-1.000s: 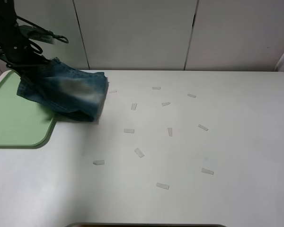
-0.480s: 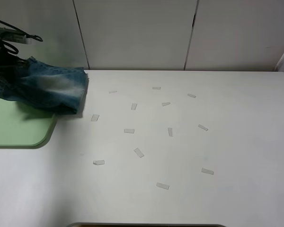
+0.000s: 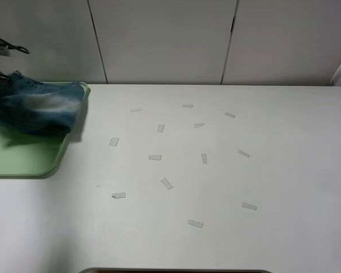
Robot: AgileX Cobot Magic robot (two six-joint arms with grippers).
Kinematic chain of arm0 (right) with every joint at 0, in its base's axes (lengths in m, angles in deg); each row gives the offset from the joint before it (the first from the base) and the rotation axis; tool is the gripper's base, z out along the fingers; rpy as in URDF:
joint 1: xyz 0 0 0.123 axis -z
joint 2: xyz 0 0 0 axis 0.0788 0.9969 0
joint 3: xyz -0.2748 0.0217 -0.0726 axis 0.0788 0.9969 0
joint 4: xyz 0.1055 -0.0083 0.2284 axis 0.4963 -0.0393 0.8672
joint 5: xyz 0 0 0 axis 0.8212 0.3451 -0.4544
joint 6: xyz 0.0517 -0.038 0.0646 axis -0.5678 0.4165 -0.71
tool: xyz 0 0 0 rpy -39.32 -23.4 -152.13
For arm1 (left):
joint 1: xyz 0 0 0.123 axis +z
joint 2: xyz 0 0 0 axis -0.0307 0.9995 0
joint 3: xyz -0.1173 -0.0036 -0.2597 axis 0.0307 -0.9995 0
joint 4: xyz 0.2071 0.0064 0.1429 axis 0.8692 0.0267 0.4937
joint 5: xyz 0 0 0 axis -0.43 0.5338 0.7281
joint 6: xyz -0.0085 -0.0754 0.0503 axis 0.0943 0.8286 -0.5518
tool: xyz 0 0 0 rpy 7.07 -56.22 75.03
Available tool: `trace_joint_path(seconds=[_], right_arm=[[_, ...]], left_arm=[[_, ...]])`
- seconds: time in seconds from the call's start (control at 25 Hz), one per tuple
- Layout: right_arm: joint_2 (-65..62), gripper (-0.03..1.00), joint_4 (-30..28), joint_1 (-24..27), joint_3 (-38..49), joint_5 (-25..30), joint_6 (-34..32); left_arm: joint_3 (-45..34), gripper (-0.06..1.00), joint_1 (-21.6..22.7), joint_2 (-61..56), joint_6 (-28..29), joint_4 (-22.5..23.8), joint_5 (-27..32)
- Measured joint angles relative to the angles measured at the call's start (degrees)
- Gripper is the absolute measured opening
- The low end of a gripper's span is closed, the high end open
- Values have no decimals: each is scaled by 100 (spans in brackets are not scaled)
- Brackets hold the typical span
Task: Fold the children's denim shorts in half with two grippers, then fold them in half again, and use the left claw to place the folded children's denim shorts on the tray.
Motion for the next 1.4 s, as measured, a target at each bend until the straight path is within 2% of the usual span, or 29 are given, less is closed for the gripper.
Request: trace_joint_path(seconds=[0.24, 0.72, 0.76, 0.84, 0.88, 0.92, 1.0, 1.12, 1.32, 1.4], right_arm=[[0, 69, 0, 0, 0, 0, 0], [0, 69, 0, 0, 0, 0, 0], [0, 69, 0, 0, 0, 0, 0], [0, 69, 0, 0, 0, 0, 0], [0, 69, 0, 0, 0, 0, 0], [0, 69, 0, 0, 0, 0, 0], [0, 69, 0, 0, 0, 0, 0], [0, 69, 0, 0, 0, 0, 0], [0, 69, 0, 0, 0, 0, 0], [0, 69, 0, 0, 0, 0, 0]], left_arm=[[0, 19, 373, 0, -161, 21, -15], [0, 19, 384, 0, -223, -343, -150], [0, 25, 384, 0, -256, -403, -187], [0, 50, 384, 0, -272, -457, -278], [0, 74, 384, 0, -261, -478, -354], [0, 74, 384, 0, -261, -478, -354], [0, 86, 384, 0, -229, -496, -445], [0, 96, 384, 0, -203, -513, -607], [0, 99, 384, 0, -179, -536, -615], [0, 99, 384, 0, -146, -692, -609]])
